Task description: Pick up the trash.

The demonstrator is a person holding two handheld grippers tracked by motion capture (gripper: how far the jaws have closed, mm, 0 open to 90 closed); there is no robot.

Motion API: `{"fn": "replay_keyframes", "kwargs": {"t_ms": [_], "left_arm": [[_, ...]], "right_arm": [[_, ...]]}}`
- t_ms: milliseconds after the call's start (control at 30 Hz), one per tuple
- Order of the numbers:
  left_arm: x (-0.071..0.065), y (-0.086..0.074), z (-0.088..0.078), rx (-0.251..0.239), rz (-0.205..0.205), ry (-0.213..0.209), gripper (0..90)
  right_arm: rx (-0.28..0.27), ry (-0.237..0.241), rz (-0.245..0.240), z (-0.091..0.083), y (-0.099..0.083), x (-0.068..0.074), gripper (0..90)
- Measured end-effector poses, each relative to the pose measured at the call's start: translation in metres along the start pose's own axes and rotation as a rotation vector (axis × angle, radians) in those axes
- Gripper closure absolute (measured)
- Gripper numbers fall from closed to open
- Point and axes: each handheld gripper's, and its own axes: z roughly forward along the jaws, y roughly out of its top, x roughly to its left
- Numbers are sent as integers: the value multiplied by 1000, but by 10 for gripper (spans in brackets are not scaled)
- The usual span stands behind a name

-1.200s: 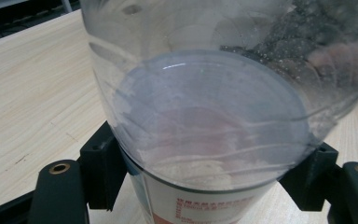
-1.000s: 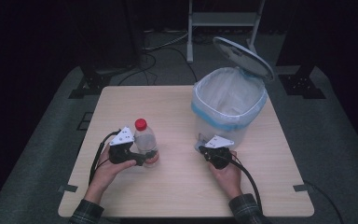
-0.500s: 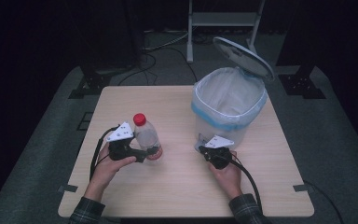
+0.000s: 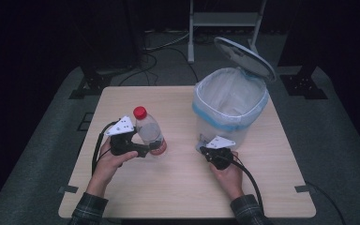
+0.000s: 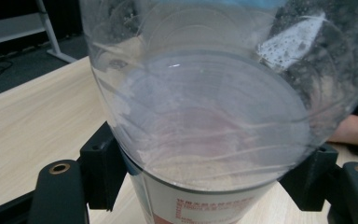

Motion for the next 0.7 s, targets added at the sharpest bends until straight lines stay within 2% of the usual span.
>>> {"fn": "replay_keyframes", "kwargs": {"t_ms": [400, 700], "left_arm": [[2, 17, -2, -53, -14, -13, 264], [3, 33, -5, -89, -7, -19, 264]], "right_arm": [[-1, -1, 2, 0, 0, 0, 895], [-1, -1, 2, 0, 0, 0, 895]]}}
